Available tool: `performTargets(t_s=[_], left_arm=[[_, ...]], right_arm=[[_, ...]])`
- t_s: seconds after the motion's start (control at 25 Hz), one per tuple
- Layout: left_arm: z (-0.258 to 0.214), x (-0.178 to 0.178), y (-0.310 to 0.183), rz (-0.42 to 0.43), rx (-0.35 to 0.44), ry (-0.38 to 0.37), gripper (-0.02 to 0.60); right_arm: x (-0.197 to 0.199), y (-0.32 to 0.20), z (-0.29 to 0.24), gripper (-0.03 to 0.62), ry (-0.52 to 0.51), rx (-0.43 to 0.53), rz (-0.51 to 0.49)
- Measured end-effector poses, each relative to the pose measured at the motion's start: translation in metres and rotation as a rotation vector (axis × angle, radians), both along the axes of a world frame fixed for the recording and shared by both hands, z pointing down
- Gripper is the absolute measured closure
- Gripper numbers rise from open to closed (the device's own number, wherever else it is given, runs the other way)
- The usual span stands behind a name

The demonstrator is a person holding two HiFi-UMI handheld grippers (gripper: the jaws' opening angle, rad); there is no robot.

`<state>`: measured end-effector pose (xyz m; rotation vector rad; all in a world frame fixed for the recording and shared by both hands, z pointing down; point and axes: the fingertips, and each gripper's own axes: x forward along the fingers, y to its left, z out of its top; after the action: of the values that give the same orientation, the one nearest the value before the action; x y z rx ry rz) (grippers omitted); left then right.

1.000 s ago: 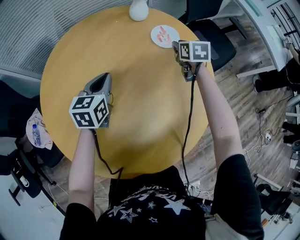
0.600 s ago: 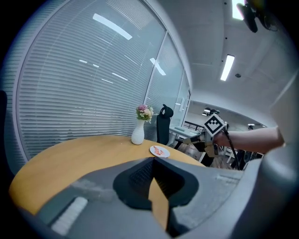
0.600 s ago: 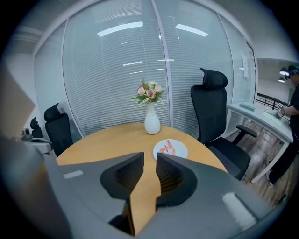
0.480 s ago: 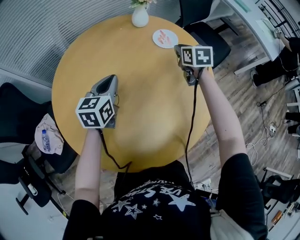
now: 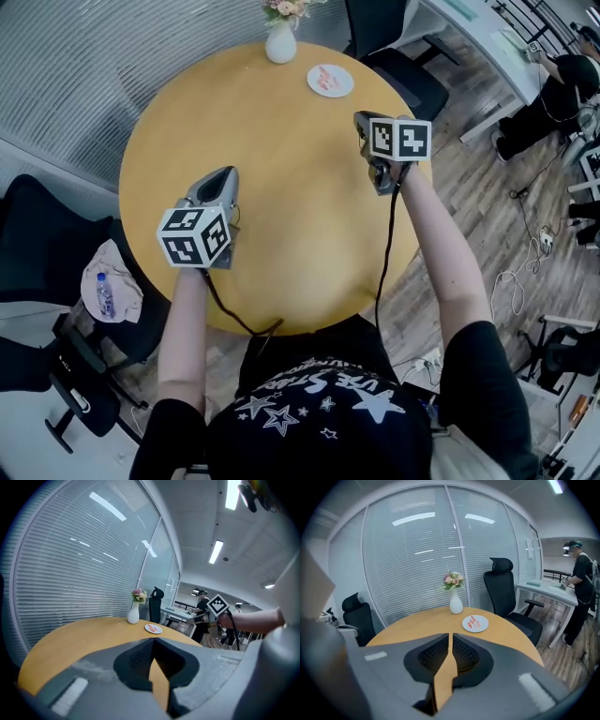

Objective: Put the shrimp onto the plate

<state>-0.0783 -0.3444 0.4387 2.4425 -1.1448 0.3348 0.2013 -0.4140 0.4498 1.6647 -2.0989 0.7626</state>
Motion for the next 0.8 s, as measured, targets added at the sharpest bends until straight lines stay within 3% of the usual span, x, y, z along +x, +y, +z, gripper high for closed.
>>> performTargets(t_s=[0.4,0.6,0.8], left_arm=[[-0.006,0.0,0.012,0.04,0.007,0.036,0.581],[0.002,-0.002,0.03,0.044,-0.012,0.042,0.58],[0.001,0.001,0.062,0.06,0.017,0.017,0.58]], right_arm=[[-0.013,0.047,0.012,0.571,-0.006,-0.033,0.013],[-0.022,0.068,0.02,0.579,-0.055,-0.005,0.035],[-0.035,0.119,0.029,0.579,-0.123,0.014,0.035]])
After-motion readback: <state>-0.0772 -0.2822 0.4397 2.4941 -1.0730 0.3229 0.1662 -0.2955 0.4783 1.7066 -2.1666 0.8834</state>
